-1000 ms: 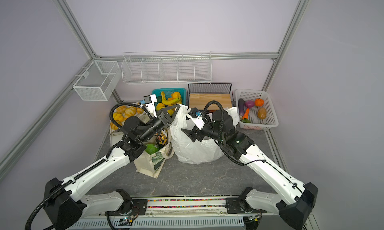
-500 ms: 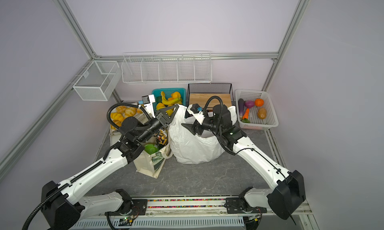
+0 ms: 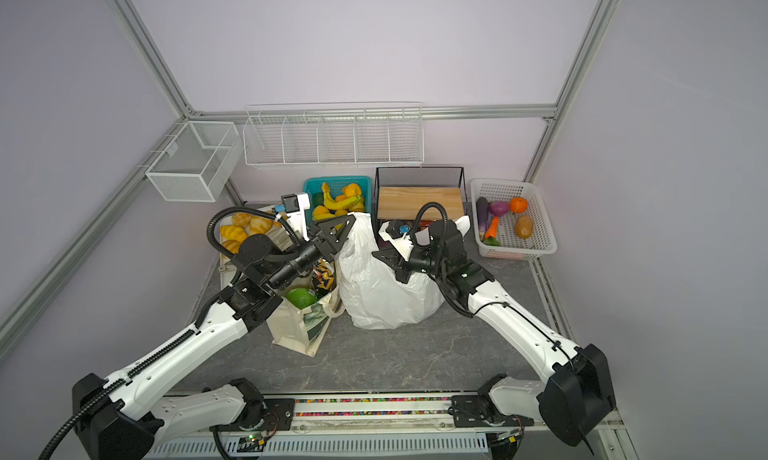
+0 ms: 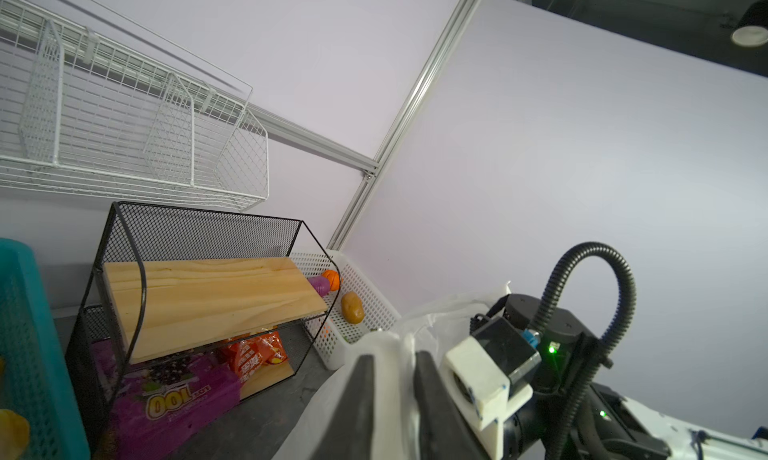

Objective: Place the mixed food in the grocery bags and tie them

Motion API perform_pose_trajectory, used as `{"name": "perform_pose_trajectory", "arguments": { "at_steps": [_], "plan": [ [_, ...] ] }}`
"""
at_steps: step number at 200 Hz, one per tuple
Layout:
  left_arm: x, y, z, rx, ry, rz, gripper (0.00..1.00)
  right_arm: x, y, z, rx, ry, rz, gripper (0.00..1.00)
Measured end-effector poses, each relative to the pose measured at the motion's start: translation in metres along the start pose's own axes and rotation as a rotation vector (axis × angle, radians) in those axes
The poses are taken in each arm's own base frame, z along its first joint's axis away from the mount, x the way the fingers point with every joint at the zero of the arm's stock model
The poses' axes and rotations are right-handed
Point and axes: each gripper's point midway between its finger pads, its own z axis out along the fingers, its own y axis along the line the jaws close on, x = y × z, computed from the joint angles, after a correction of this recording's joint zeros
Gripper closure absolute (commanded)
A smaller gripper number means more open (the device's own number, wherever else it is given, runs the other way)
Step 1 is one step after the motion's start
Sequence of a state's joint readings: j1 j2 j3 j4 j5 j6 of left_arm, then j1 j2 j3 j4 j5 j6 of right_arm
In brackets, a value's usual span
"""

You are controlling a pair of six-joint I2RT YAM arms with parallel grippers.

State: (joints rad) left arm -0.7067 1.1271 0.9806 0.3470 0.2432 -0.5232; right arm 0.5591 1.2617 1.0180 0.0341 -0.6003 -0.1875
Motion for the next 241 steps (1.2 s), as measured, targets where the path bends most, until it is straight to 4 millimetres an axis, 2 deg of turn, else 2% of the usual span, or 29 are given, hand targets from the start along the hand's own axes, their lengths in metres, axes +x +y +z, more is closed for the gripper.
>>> {"name": "perform_pose_trajectory", "arguments": {
  "at_steps": [17,43,77,117,138,168,192,200,207,226,241],
  "plan": [
    [0.004,-0.003,0.0,0.002,0.049,0.05,0.52,-0.002,0.002,-0.003,-0.001,-0.007,-0.004,0.93],
    [0.0,-0.017,0.002,0.033,0.123,0.122,0.39,-0.006,0.004,-0.006,-0.003,-0.013,-0.009,0.93],
    [-0.012,-0.032,0.009,0.064,0.19,0.189,0.35,-0.006,0.004,-0.008,0.0,-0.015,-0.01,0.93],
    [0.0,-0.022,0.024,0.03,0.295,0.192,0.35,-0.006,0.003,-0.008,0.003,-0.015,-0.009,0.93],
    [0.008,-0.015,0.038,0.018,0.348,0.178,0.43,-0.006,0.003,-0.008,0.003,-0.014,-0.008,0.93],
    [0.02,-0.009,0.049,0.02,0.399,0.158,0.6,-0.005,0.003,-0.008,0.003,-0.01,-0.006,0.93],
    [0.026,-0.007,0.051,0.02,0.428,0.154,0.84,-0.004,0.003,-0.011,0.013,-0.001,-0.008,0.92],
    [0.027,-0.007,0.05,0.018,0.432,0.145,0.93,-0.003,0.003,-0.012,0.019,0.005,-0.006,0.88],
    [0.026,-0.007,0.05,0.017,0.431,0.141,1.0,-0.001,0.001,-0.013,0.031,0.015,0.0,0.79],
    [0.023,-0.009,0.049,0.023,0.406,0.127,1.0,0.002,-0.004,-0.015,0.078,0.043,0.018,0.48],
    [0.024,-0.01,0.045,0.026,0.379,0.095,1.0,0.002,-0.004,-0.015,0.119,0.061,0.025,0.32]
  ]
}}
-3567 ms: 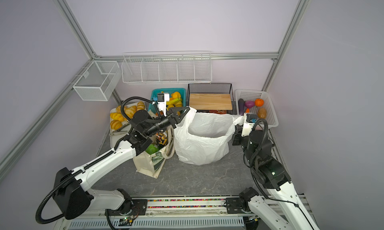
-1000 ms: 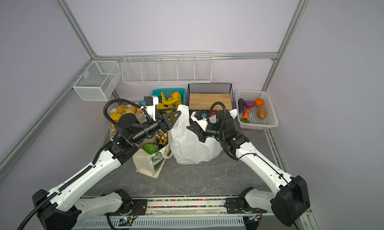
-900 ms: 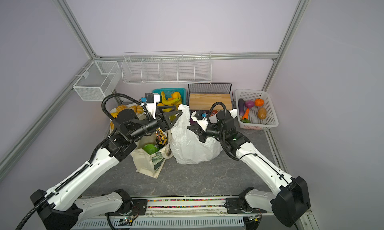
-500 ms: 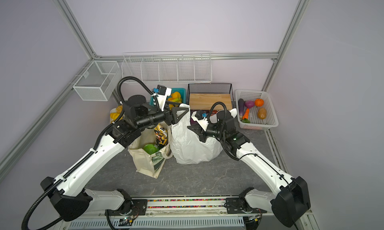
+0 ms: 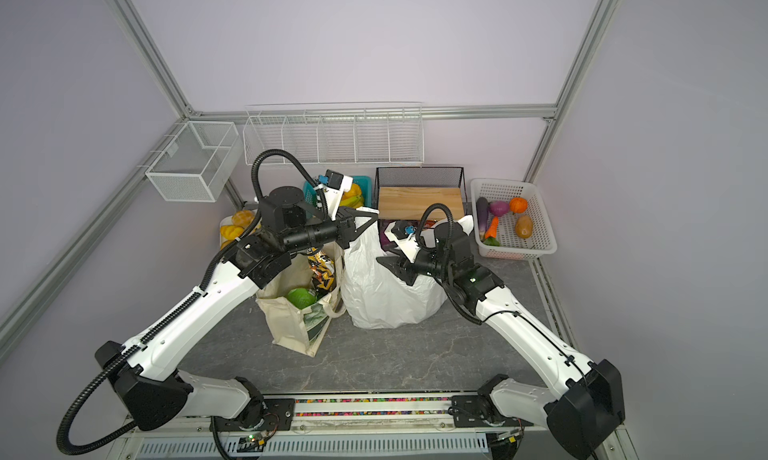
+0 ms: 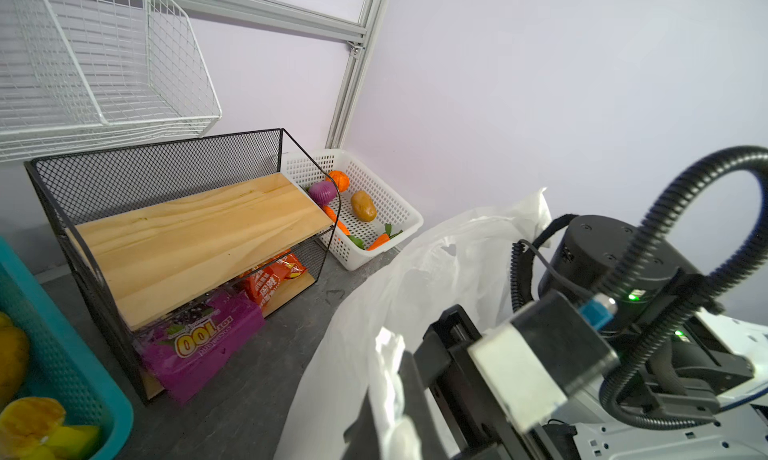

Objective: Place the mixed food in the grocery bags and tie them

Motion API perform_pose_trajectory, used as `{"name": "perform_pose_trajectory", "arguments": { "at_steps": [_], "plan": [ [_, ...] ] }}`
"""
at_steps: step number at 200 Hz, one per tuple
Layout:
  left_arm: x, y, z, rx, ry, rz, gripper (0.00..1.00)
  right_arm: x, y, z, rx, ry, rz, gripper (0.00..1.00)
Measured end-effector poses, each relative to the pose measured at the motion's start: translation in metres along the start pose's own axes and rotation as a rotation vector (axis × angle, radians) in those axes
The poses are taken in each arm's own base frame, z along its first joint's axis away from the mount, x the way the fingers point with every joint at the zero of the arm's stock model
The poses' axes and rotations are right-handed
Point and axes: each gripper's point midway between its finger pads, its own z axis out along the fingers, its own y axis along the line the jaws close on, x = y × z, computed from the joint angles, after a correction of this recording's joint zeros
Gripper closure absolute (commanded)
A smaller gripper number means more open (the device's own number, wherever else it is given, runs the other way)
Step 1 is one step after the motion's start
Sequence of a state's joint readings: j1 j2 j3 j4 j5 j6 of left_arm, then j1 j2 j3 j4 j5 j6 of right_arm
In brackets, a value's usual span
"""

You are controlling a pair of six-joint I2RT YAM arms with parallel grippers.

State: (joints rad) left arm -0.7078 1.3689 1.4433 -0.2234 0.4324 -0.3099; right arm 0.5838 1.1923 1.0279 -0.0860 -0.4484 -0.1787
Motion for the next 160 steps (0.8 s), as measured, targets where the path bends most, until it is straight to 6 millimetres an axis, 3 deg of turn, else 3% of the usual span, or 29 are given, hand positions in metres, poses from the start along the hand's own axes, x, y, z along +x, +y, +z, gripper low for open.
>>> {"name": "perform_pose_trajectory", "arguments": {
  "at_steps": [7,33,57,98,160],
  "plan": [
    [0.002,0.0,-0.002,0.002,-0.011,-0.019,1.0,-0.001,0.004,0.0,0.011,0.004,-0.002,0.18],
    [0.008,0.002,-0.003,0.006,-0.048,-0.093,1.0,-0.016,0.021,-0.001,0.059,-0.03,-0.002,0.0],
    [0.01,0.003,-0.002,0.007,-0.077,-0.15,1.0,-0.031,0.02,-0.005,0.129,-0.097,0.018,0.12],
    [0.004,0.001,-0.002,0.013,-0.128,-0.231,1.0,-0.05,0.021,0.004,0.219,-0.184,0.063,0.12],
    [-0.011,0.0,-0.011,0.01,-0.197,-0.351,1.0,-0.055,0.013,0.029,0.339,-0.272,0.112,0.12]
  ]
}}
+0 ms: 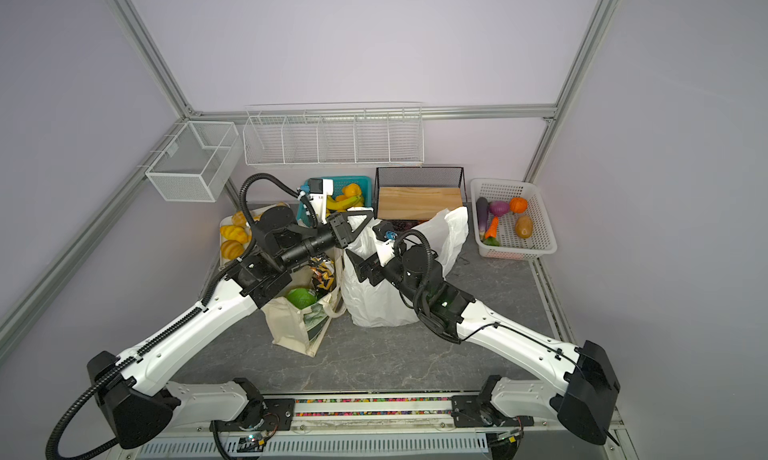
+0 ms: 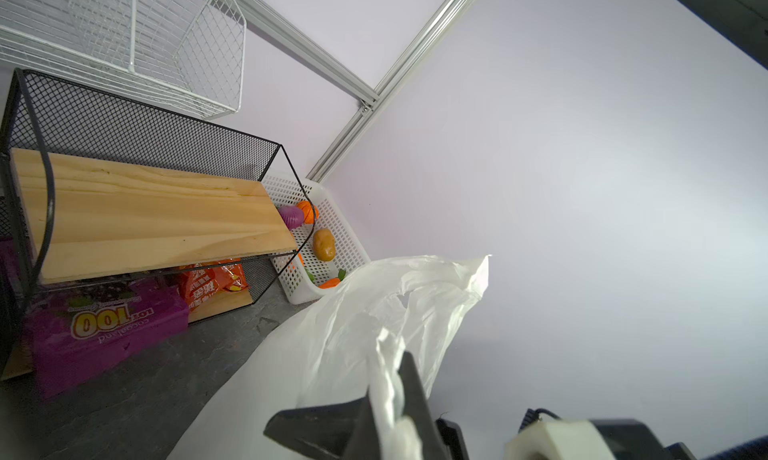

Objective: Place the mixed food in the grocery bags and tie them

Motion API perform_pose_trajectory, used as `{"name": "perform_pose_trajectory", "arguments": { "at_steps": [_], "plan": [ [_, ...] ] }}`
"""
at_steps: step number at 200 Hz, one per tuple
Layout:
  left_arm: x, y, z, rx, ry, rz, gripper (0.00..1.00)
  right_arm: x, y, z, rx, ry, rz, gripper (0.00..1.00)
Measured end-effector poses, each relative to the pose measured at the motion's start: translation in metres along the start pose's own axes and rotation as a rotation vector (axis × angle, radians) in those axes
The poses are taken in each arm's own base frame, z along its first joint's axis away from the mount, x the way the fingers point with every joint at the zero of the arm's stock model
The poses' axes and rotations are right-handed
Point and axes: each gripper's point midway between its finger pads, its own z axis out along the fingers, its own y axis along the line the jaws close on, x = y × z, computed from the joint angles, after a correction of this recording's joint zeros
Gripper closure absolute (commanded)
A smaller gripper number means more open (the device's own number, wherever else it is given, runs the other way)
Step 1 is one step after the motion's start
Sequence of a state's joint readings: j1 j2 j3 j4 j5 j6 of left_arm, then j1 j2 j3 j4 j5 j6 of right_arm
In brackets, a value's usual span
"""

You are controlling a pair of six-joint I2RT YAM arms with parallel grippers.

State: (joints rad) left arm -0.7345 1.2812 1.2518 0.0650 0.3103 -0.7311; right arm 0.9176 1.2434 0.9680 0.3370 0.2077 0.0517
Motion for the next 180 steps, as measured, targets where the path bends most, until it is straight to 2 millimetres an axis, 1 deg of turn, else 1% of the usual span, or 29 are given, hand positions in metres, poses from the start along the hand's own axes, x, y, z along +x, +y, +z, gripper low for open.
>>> {"name": "perform_pose_trajectory", "arguments": {
  "at_steps": [30,60,71,82,85,97,110,122,138,144,157,170,180],
  "plan": [
    [-0.005,-0.004,-0.005,0.003,-0.023,-0.027,1.0,-0.002,-0.001,0.011,0.018,-0.041,0.011,0.12],
    [-0.003,-0.001,-0.005,-0.004,-0.025,-0.05,1.0,0.007,-0.002,0.023,0.043,-0.049,0.018,0.12],
    [-0.003,0.0,-0.005,-0.006,-0.025,-0.059,1.0,0.01,-0.003,0.027,0.056,-0.052,0.021,0.08],
    [-0.002,0.001,-0.005,-0.009,-0.026,-0.071,1.0,0.012,-0.006,0.031,0.081,-0.061,0.032,0.01],
    [-0.002,0.001,-0.005,-0.01,-0.025,-0.073,1.0,0.012,-0.008,0.032,0.089,-0.063,0.031,0.02],
    [-0.002,0.004,-0.005,-0.019,-0.03,-0.084,1.0,0.014,-0.013,0.035,0.125,-0.08,0.04,0.17],
    [-0.003,0.006,-0.005,-0.028,-0.038,-0.095,1.0,0.021,-0.02,0.036,0.164,-0.091,0.045,0.33],
    [-0.004,0.007,-0.006,-0.036,-0.046,-0.1,1.0,0.034,-0.027,0.034,0.195,-0.083,0.04,0.44],
    [-0.004,0.01,-0.007,-0.049,-0.054,-0.103,1.0,0.059,-0.034,0.03,0.222,-0.047,0.04,0.6],
    [-0.004,0.011,-0.007,-0.055,-0.054,-0.104,1.0,0.068,-0.038,0.028,0.232,-0.03,0.035,0.64],
    [0.002,0.016,-0.008,-0.077,-0.033,-0.107,1.0,0.079,-0.041,0.022,0.24,-0.014,0.022,0.7],
    [0.008,0.019,-0.007,-0.092,-0.012,-0.102,1.0,0.082,-0.044,0.013,0.24,-0.007,0.011,0.77],
    [0.01,0.02,-0.007,-0.094,-0.004,-0.094,1.0,0.078,-0.045,0.005,0.237,-0.008,0.005,0.81]
  ]
}}
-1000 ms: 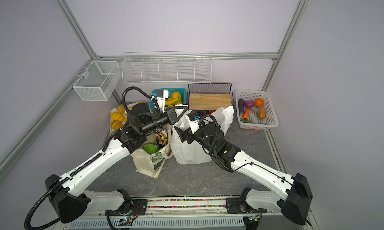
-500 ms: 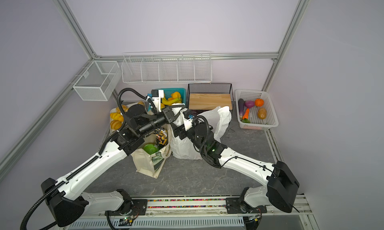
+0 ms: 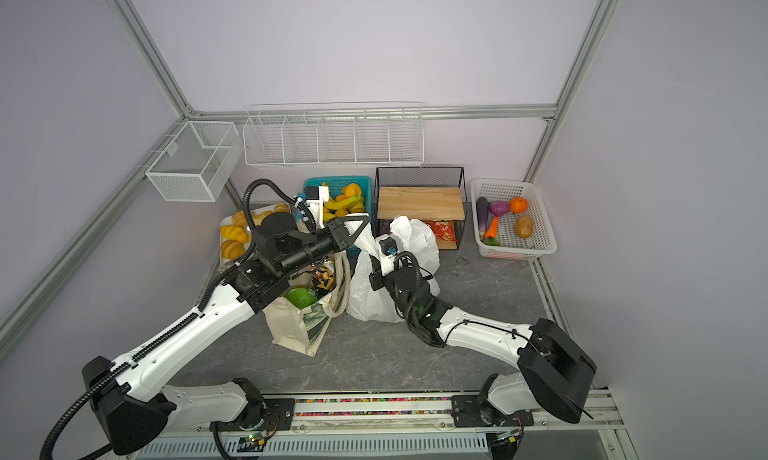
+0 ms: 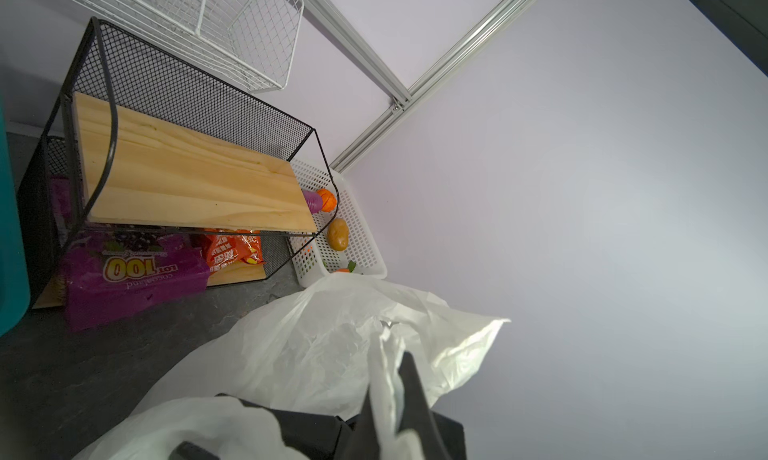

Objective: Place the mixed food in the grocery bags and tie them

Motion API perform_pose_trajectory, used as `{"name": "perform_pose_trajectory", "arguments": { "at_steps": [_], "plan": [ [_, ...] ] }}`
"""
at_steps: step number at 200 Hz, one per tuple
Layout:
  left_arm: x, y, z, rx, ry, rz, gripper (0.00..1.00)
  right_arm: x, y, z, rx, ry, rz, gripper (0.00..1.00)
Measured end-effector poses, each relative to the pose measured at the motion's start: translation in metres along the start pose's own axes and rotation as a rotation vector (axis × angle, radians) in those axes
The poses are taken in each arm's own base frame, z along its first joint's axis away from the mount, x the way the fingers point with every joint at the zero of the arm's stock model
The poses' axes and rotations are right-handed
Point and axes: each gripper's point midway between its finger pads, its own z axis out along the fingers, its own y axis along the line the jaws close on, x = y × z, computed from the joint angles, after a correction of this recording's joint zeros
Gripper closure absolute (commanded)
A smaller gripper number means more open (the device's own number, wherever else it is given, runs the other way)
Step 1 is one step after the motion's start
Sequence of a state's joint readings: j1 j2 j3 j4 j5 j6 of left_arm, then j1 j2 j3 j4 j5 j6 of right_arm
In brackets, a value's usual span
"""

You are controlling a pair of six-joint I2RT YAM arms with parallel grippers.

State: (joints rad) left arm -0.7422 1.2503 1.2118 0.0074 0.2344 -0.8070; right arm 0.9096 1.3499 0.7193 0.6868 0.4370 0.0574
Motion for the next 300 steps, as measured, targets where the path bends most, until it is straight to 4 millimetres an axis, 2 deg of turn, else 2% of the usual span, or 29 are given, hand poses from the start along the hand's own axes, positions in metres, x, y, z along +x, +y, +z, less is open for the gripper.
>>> {"name": "perform_pose_trajectory", "arguments": {
  "at_steps": [29,52,65,99,131,144,182,192,205,217,234,252,262,287,295,300],
  "plan": [
    [0.003,-0.006,0.0,0.027,0.024,0.045,1.0,-0.015,-0.007,-0.021,-0.009,-0.011,-0.012,0.83],
    [0.004,-0.011,0.002,0.056,0.047,0.076,1.0,-0.018,-0.009,-0.03,-0.021,-0.002,-0.024,0.78],
    [0.003,-0.009,0.003,0.061,0.052,0.087,1.0,-0.013,-0.007,-0.032,-0.04,0.024,-0.042,0.69],
    [0.003,-0.004,0.005,0.059,0.062,0.104,1.0,0.008,-0.002,-0.032,-0.098,0.126,-0.105,0.32],
    [0.001,-0.006,0.004,0.069,0.058,0.113,1.0,0.005,0.013,-0.033,-0.194,0.161,-0.145,0.09],
    [0.0,-0.007,0.004,0.073,0.054,0.115,1.0,-0.001,0.018,-0.032,-0.22,0.155,-0.152,0.06],
    [0.0,-0.007,0.004,0.076,0.053,0.116,1.0,-0.027,0.023,-0.027,-0.238,0.107,-0.171,0.06],
    [0.0,-0.008,0.004,0.078,0.054,0.116,1.0,-0.031,0.023,-0.024,-0.236,0.096,-0.173,0.09],
    [0.0,-0.008,0.004,0.078,0.054,0.116,1.0,-0.033,0.021,-0.017,-0.23,0.082,-0.17,0.18],
    [-0.001,-0.008,0.003,0.079,0.051,0.117,1.0,-0.026,0.018,-0.009,-0.229,0.085,-0.168,0.28],
    [-0.006,-0.009,0.001,0.081,0.036,0.111,1.0,-0.005,0.012,0.002,-0.222,0.112,-0.163,0.42],
    [-0.009,-0.005,-0.002,0.076,0.024,0.098,1.0,0.023,0.012,0.004,-0.238,0.15,-0.143,0.53],
    [-0.007,-0.001,-0.002,0.068,0.032,0.089,1.0,0.032,0.014,0.003,-0.251,0.16,-0.14,0.58],
    [-0.005,0.004,-0.002,0.06,0.041,0.079,1.0,0.035,0.016,0.0,-0.269,0.155,-0.125,0.58],
    [-0.006,0.004,-0.002,0.061,0.036,0.078,1.0,0.033,0.017,0.0,-0.273,0.15,-0.122,0.52],
    [-0.007,0.004,-0.002,0.063,0.034,0.079,1.0,0.031,0.017,-0.001,-0.275,0.147,-0.123,0.45]
  ]
}}
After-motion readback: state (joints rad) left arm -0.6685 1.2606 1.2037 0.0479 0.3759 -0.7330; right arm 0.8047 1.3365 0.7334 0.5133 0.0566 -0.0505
